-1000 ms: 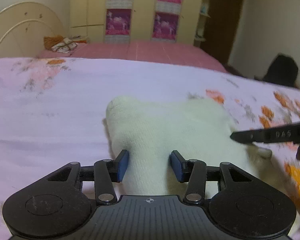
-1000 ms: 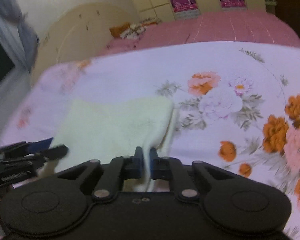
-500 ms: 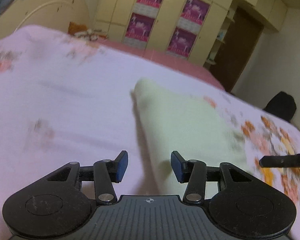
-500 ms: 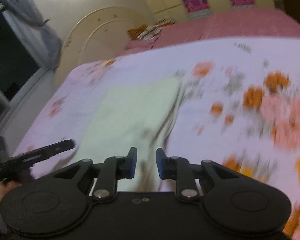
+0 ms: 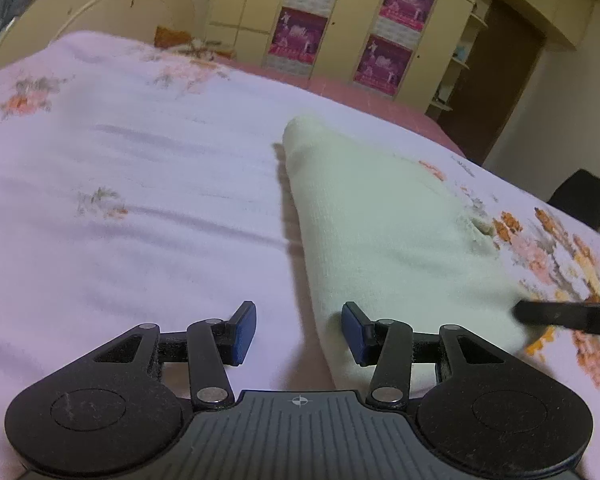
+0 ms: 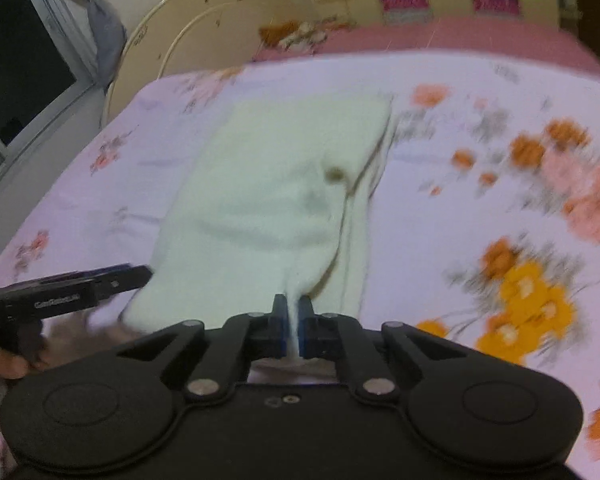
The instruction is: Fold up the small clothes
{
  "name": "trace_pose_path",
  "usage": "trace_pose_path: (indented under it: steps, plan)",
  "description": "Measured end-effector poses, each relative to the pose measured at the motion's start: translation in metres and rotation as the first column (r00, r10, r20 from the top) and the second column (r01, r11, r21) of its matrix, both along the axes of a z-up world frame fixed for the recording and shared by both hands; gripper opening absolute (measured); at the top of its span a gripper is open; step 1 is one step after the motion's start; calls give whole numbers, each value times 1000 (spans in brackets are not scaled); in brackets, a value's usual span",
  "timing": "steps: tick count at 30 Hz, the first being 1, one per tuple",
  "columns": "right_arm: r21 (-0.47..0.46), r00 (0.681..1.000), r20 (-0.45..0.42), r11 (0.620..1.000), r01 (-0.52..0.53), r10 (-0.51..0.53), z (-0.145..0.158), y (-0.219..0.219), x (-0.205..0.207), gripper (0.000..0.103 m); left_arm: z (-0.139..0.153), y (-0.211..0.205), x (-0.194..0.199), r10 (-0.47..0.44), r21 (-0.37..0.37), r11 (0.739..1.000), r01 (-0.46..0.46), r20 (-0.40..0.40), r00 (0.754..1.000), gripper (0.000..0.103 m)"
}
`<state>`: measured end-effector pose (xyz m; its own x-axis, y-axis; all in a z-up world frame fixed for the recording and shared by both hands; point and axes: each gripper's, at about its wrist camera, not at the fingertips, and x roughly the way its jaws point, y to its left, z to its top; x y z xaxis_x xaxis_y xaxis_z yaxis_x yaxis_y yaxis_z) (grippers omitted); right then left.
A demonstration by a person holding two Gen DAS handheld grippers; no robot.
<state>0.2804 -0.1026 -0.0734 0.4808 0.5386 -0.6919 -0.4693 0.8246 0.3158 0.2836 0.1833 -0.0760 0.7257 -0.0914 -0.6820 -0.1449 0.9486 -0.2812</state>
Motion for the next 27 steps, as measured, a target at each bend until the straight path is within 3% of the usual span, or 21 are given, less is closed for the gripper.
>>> trace_pose_path:
  steps: [4,10,12,13,15,17,19,21,23,26,27]
  plan:
    - [-28,998,62,999,22,-20,14,-14,-9,5,-4,-3,0,-20,1,1000,20,-17,1000,47]
    - [-53,997,-24,996,68,-70,-26,-14,0,6,-9,-22,0,-66,183,981,71,-33,997,47]
    - [-41,995,-15,994,97,-97,-24,-15,-3,13,2,-17,0,-75,198,977,78,-25,997,47]
    - [-34,994,-1,993,111,-111,-19,-17,-5,26,10,-13,1,-74,198,978,71,10,997,47]
    - [-7,988,85,991,134,-133,0,-22,-10,29,25,-6,9,-86,179,981,70,83,993,47]
    - [9,982,140,991,130,-130,14,-19,-3,13,33,-7,29,-106,167,982,89,99,989,47]
    - [-9,979,167,993,122,-119,21,-5,14,11,35,-12,49,-149,145,981,132,111,983,47]
    - [-30,978,187,995,95,-88,22,12,29,9,28,-21,67,-199,119,974,191,54,979,47]
    - [-89,982,185,994,65,-47,14,31,43,9,13,-36,79,-234,163,958,235,-21,972,47]
    - [-234,995,97,971,43,-21,-12,44,60,2,8,-49,75,-252,237,939,250,-23,967,47]
    - [-234,995,92,971,45,-24,-18,41,60,2,10,-48,72,-247,236,940,245,-21,969,47]
